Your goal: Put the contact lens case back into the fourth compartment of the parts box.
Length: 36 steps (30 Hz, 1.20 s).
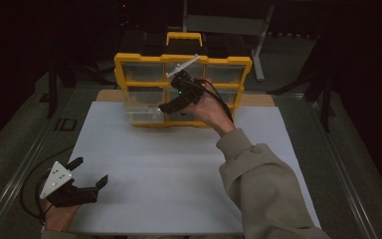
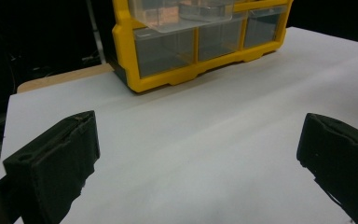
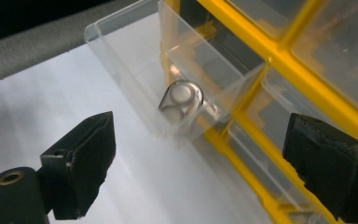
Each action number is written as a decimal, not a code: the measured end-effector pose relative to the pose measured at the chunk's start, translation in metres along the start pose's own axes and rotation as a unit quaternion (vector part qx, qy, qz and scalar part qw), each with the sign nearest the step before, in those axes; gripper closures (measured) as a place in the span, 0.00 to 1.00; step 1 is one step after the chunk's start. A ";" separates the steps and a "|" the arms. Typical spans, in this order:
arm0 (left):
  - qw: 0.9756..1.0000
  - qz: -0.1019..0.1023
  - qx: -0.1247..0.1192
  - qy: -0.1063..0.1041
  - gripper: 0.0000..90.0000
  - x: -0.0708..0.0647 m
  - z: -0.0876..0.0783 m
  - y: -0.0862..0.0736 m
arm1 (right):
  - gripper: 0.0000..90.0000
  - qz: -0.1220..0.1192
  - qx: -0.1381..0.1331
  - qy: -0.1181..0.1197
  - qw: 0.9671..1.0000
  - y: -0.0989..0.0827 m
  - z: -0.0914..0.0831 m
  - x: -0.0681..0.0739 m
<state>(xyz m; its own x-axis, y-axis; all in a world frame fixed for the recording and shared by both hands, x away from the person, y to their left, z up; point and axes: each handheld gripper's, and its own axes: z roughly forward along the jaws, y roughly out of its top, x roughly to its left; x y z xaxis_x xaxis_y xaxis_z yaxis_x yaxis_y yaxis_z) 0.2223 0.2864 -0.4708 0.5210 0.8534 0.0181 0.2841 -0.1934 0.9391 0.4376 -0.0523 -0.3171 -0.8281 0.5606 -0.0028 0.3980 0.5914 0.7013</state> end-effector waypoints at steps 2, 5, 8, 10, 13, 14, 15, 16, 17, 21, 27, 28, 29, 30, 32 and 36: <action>1.000 -0.002 0.001 0.003 0.00 0.000 0.000 0.000 | 0.10 0.003 -0.006 -0.005 1.000 -0.012 -0.007 -0.001; 1.000 -0.003 0.003 0.004 0.00 0.001 0.000 0.001 | 0.10 0.012 -0.016 -0.006 1.000 -0.030 -0.019 -0.003; 1.000 -0.005 0.003 0.005 0.00 0.001 0.001 0.002 | 0.10 0.019 -0.028 -0.011 0.999 -0.049 -0.031 -0.003; 1.000 -0.004 0.004 0.005 0.00 0.001 0.001 0.002 | 0.10 0.026 -0.039 -0.019 0.999 -0.062 -0.039 -0.003; 1.000 -0.005 0.004 0.004 0.00 0.001 0.002 0.003 | 0.10 0.035 -0.051 -0.027 0.998 -0.085 -0.050 -0.003; 1.000 -0.005 0.004 0.004 0.00 0.001 0.002 0.003 | 0.10 0.040 -0.054 -0.027 0.997 -0.093 -0.053 -0.003; 1.000 -0.006 0.005 0.004 0.00 0.001 0.003 0.003 | 0.10 0.042 -0.058 -0.030 0.997 -0.101 -0.056 -0.002; 1.000 -0.006 0.005 0.004 0.00 0.001 0.003 0.003 | 0.10 0.046 -0.062 -0.034 0.996 -0.109 -0.060 -0.001; 1.000 -0.006 0.005 0.003 0.00 0.001 0.003 0.003 | 0.10 0.047 -0.066 -0.043 0.996 -0.118 -0.063 0.001; 1.000 -0.011 0.003 0.000 0.00 0.002 0.005 0.003 | 0.10 0.058 -0.089 -0.061 0.992 -0.153 -0.074 0.009; 1.000 -0.014 -0.002 -0.002 0.00 0.002 0.006 0.003 | 0.10 0.061 -0.109 -0.082 0.989 -0.203 -0.081 0.022; 1.000 -0.014 -0.002 -0.002 0.00 0.002 0.006 0.003 | 0.10 0.060 -0.113 -0.085 0.988 -0.210 -0.082 0.024; 1.000 -0.015 -0.002 -0.002 0.00 0.002 0.006 0.003 | 0.10 0.060 -0.117 -0.084 0.988 -0.218 -0.084 0.025; 1.000 -0.014 -0.002 -0.001 0.00 0.002 0.007 0.003 | 0.10 0.058 -0.119 -0.087 0.987 -0.225 -0.085 0.027; 1.000 -0.017 -0.002 -0.003 0.00 0.003 0.008 0.002 | 0.10 0.067 -0.133 -0.087 0.985 -0.239 -0.088 0.029; 1.000 -0.019 -0.006 -0.004 0.00 0.003 0.009 0.003 | 0.10 0.074 -0.160 -0.099 0.979 -0.265 -0.091 0.032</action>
<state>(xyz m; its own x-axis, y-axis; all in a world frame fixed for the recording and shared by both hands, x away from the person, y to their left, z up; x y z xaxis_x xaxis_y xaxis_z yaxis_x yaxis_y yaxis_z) 0.2320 0.2838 -0.4715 0.5163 0.8562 -0.0198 0.2934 -0.1552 0.9433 0.2697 -0.2444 -0.4383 -0.6647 0.7471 0.0004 0.3382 0.3004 0.8919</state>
